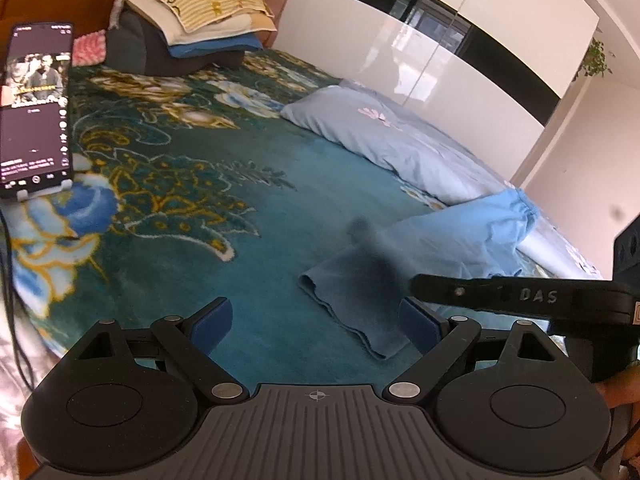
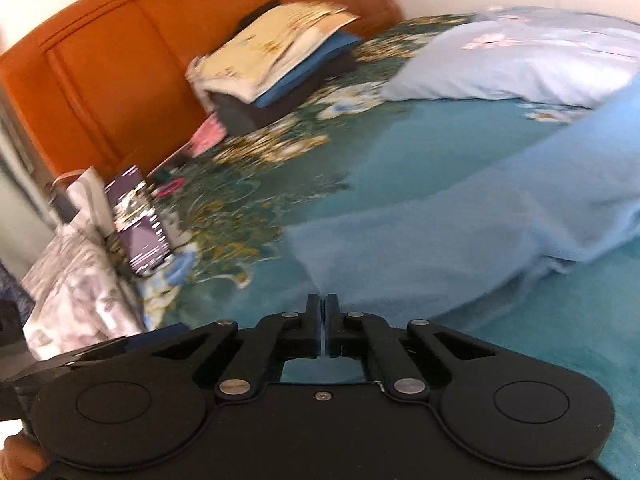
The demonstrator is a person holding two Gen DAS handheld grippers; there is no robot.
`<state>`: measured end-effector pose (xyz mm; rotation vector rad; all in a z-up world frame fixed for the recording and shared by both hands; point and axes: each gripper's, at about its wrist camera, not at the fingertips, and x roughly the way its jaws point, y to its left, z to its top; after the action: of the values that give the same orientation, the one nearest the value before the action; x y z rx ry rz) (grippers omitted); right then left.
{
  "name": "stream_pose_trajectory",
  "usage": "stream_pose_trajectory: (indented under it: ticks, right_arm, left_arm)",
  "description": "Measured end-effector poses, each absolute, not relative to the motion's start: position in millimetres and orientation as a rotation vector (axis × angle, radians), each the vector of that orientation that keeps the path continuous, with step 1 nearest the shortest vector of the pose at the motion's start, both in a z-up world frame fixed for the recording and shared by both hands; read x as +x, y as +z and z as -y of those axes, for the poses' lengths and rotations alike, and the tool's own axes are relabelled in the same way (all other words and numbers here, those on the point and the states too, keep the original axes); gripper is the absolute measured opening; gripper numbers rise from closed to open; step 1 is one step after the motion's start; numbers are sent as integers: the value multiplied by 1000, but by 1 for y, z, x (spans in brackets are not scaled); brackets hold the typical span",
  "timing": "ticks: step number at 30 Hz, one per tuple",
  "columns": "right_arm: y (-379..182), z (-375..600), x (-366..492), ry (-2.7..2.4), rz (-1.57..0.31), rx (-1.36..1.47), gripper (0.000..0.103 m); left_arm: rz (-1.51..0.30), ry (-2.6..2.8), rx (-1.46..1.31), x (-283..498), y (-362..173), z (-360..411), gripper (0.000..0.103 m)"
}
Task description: Fold clothes
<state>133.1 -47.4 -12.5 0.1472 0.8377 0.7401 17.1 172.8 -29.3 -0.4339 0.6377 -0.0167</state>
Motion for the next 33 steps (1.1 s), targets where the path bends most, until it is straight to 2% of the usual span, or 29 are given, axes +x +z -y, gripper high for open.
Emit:
stream_pose_trajectory:
  ticks: [5,8,12,14,16,18,28,33]
  right_arm:
    - [-23,12,126,803,-881,23,3]
    - [-22,12,119,803,-841,10,4]
    - [-16,18,122,742,-790,-72,20]
    - [-20,20,128,743,-807,-81,21]
    - [-23,20,127,743,-801,-109,38]
    - [-25,19,124,732,-786,-155,43]
    - [-42,16,119,666,-793,-251,39]
    - [-43,21,124,638,-802,-217,27]
  left_arm:
    - [-641,1,-439,16,-30,-180,91]
    - [-645,2,-444,16,-31,-181,91]
    - [-650,2,-450,17,-33,-183,91]
    - [-652,2,-453,17,-33,-184,91]
    - [-655,2,-456,18,-34,-185,91]
    - [-657,1,-458,18,-35,-184,91]
    - [-671,-7,-466,19,-40,-181,90]
    - [-678,-11,-471,19,-42,-180,91]
